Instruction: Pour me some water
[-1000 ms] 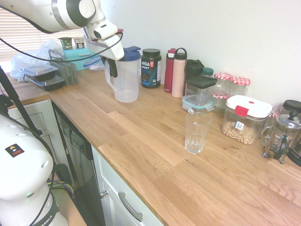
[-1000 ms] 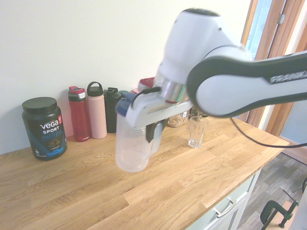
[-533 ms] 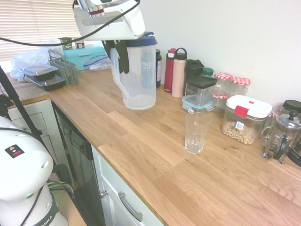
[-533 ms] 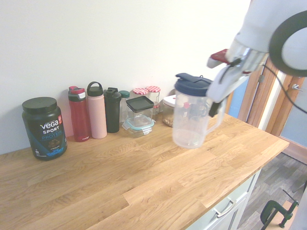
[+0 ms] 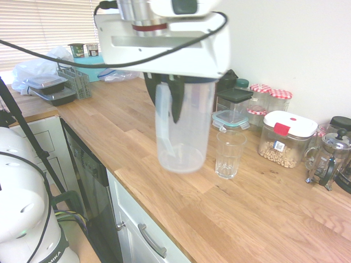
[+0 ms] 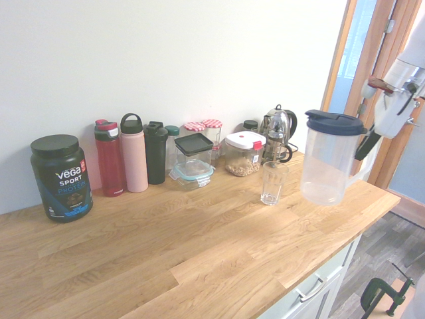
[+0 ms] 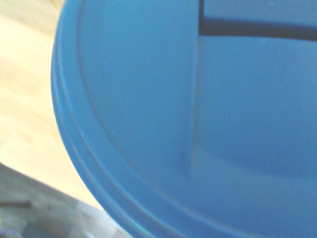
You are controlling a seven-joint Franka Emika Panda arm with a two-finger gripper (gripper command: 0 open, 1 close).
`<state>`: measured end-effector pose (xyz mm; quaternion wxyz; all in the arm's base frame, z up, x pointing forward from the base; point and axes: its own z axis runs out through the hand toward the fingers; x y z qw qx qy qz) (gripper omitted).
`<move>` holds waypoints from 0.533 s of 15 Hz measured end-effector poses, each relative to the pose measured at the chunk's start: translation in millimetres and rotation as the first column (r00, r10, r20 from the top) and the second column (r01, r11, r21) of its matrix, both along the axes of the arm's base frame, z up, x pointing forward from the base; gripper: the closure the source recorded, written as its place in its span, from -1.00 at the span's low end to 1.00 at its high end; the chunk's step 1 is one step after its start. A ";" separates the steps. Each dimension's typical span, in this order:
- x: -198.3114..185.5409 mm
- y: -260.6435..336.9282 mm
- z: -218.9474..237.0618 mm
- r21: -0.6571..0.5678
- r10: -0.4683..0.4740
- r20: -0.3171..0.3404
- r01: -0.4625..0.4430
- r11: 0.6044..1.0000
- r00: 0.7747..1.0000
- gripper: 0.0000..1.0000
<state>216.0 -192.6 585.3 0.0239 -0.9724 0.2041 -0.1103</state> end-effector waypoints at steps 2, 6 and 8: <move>13.9 -44.9 -2.5 -0.027 0.030 -0.060 -0.032 0.999 0.998 1.00; 91.4 -77.2 -3.8 -0.092 0.068 -0.209 -0.089 0.992 0.975 1.00; 141.3 -71.4 -9.9 -0.131 0.080 -0.290 -0.123 0.984 0.954 1.00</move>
